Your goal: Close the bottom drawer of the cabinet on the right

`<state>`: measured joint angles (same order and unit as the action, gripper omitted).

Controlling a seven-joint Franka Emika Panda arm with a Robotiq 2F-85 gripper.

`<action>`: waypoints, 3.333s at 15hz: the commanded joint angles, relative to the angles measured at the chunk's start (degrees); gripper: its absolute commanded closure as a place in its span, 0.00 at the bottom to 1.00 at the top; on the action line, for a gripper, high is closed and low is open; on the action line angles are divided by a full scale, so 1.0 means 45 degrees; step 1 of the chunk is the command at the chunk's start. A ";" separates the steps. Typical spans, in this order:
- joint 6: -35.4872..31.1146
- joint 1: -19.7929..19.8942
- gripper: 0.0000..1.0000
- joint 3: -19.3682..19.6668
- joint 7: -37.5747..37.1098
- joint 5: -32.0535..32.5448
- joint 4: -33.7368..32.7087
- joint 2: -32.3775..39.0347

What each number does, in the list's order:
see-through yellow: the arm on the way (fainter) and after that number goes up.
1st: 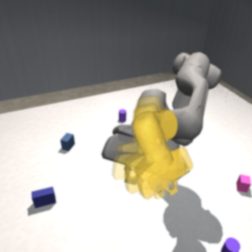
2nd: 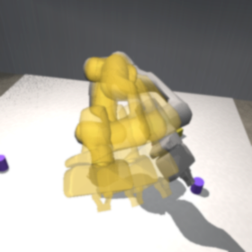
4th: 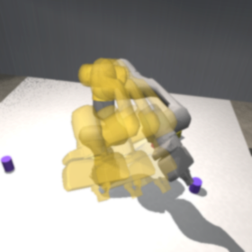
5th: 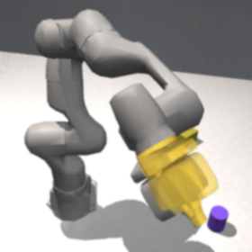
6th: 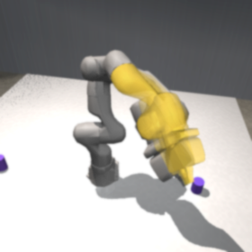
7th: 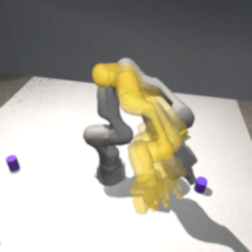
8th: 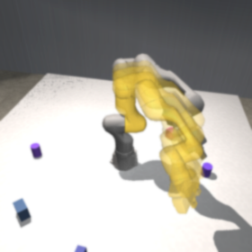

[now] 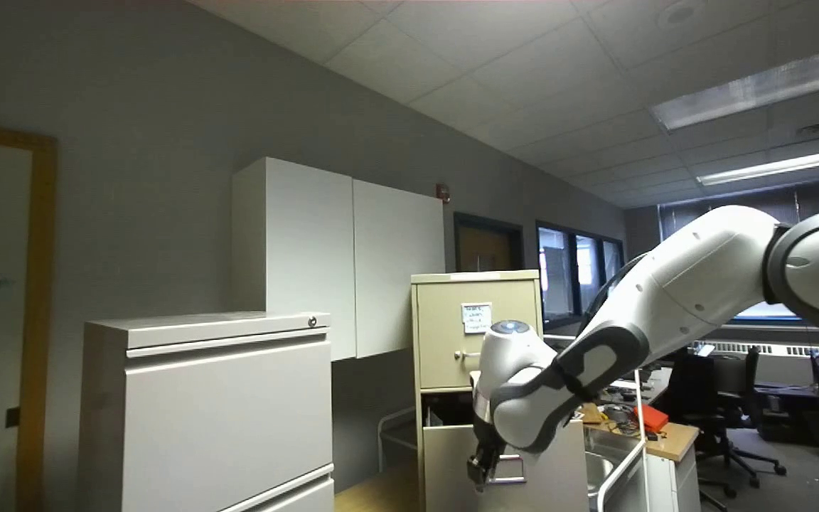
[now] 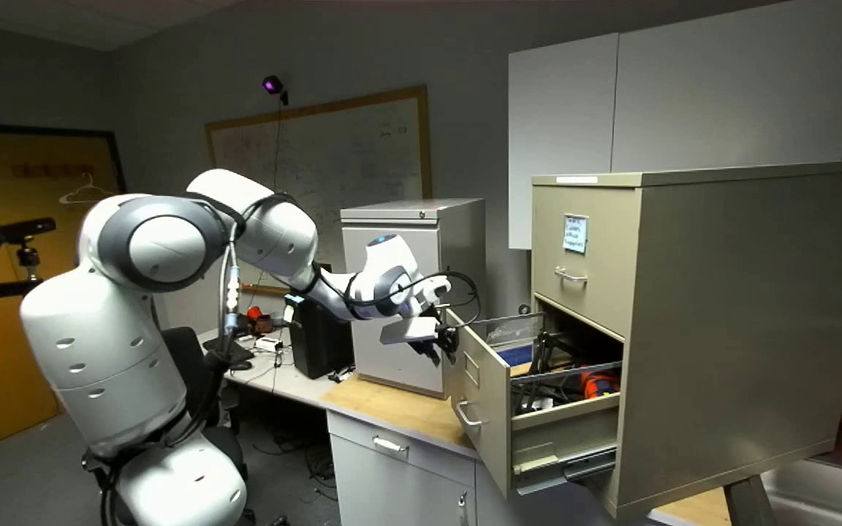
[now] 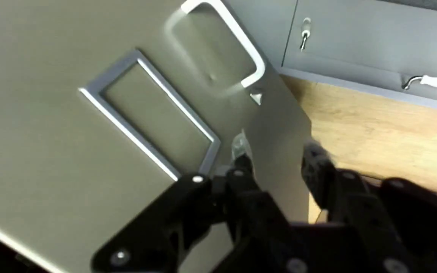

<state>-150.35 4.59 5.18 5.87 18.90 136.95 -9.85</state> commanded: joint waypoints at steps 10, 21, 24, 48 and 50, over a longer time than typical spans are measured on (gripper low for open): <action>-0.7083 0.1727 1.00 0.0623 -0.3693 1.2766 -0.2353 0.3611; -1.0889 0.3109 1.00 0.0587 0.3722 0.8874 -0.7553 0.8476; -1.0758 0.3573 1.00 -0.0339 0.6762 0.5835 -0.8597 0.9477; -1.0562 0.7059 1.00 -1.0030 2.3568 -0.1665 -1.6909 1.7919; -1.0961 0.6322 1.00 -0.9657 2.3699 -0.2500 -1.7682 1.8600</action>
<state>-199.74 35.86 -38.60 110.77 13.08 68.75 65.37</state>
